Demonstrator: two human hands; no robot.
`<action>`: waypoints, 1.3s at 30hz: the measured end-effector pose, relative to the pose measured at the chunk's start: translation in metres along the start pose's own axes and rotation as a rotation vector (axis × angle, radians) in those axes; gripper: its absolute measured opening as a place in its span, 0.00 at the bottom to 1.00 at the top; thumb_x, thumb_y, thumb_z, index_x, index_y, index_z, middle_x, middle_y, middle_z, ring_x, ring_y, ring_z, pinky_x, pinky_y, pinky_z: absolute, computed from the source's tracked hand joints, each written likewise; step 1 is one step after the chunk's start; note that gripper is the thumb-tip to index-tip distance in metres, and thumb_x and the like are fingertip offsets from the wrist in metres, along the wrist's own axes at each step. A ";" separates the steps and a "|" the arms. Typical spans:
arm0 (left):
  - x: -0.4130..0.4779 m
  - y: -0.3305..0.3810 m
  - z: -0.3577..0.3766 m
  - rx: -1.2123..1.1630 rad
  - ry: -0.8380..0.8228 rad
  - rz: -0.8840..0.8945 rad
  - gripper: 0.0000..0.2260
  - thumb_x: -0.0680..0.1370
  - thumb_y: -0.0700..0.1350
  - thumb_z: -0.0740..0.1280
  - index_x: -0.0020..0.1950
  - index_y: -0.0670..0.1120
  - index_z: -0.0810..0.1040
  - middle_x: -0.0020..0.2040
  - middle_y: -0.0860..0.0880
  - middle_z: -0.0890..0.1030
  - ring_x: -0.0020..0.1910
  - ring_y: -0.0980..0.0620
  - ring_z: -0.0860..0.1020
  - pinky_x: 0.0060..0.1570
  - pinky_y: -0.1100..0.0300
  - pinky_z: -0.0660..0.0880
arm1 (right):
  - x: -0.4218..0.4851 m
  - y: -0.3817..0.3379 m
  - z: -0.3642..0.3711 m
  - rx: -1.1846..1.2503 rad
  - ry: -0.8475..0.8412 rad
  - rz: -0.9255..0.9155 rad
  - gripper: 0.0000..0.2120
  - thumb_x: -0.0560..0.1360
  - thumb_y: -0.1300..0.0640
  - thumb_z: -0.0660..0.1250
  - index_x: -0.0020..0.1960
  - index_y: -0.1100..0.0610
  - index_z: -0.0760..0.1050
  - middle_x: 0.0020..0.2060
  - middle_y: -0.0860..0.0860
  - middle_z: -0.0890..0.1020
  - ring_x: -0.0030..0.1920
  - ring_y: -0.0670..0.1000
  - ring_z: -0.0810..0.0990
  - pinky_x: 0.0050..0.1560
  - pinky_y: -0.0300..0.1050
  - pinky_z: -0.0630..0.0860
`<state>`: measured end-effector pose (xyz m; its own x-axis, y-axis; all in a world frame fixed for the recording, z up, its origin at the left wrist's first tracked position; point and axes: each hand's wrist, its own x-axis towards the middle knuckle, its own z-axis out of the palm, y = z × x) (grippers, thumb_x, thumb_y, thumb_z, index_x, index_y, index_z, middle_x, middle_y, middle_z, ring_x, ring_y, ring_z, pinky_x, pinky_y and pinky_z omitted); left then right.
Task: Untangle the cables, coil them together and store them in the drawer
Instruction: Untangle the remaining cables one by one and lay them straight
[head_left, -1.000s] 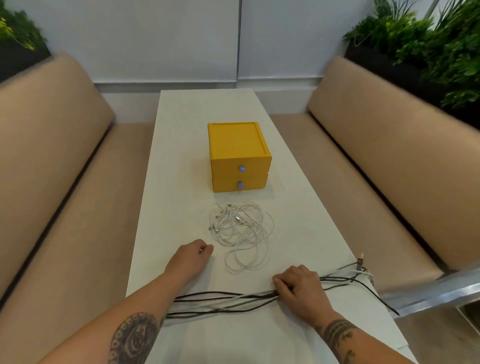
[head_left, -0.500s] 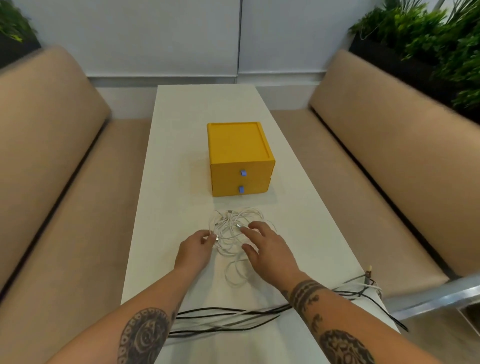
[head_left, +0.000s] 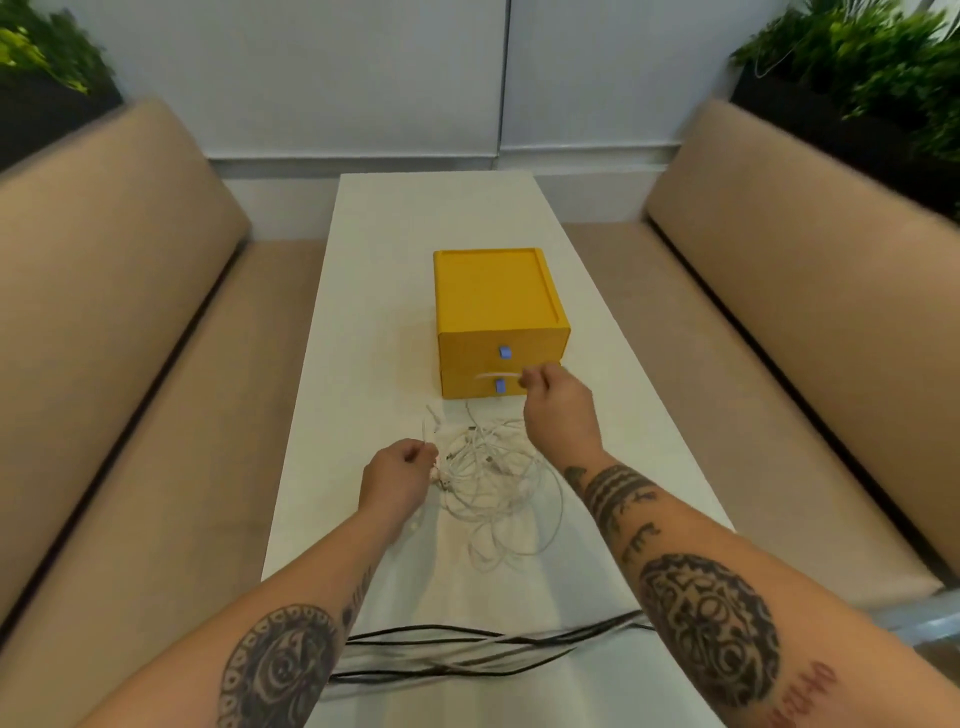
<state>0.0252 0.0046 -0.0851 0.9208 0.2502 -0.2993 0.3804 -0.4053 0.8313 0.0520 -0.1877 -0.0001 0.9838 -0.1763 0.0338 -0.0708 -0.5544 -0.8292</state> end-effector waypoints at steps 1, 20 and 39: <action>-0.002 0.005 -0.003 0.016 0.001 0.009 0.11 0.81 0.51 0.63 0.53 0.48 0.83 0.48 0.52 0.82 0.51 0.48 0.80 0.50 0.56 0.76 | 0.003 -0.014 -0.008 0.051 0.015 -0.012 0.13 0.84 0.55 0.57 0.46 0.59 0.76 0.38 0.48 0.78 0.33 0.42 0.77 0.34 0.38 0.67; -0.029 0.165 -0.065 -0.203 -0.234 0.468 0.09 0.83 0.48 0.61 0.53 0.49 0.81 0.55 0.52 0.82 0.49 0.52 0.78 0.45 0.55 0.77 | 0.001 -0.168 -0.091 0.651 0.097 -0.495 0.11 0.85 0.57 0.55 0.46 0.53 0.72 0.36 0.45 0.81 0.46 0.53 0.84 0.41 0.41 0.76; -0.025 0.215 -0.092 -0.061 -0.044 0.674 0.13 0.80 0.54 0.67 0.58 0.50 0.84 0.37 0.52 0.84 0.50 0.57 0.81 0.49 0.61 0.75 | 0.003 -0.073 -0.098 0.336 0.250 -0.053 0.17 0.84 0.48 0.56 0.60 0.59 0.75 0.58 0.55 0.80 0.52 0.51 0.78 0.53 0.49 0.73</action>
<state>0.0755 -0.0076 0.1445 0.9581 -0.0762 0.2760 -0.2825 -0.4095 0.8675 0.0438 -0.2276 0.1156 0.9112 -0.3698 0.1816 0.0773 -0.2794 -0.9571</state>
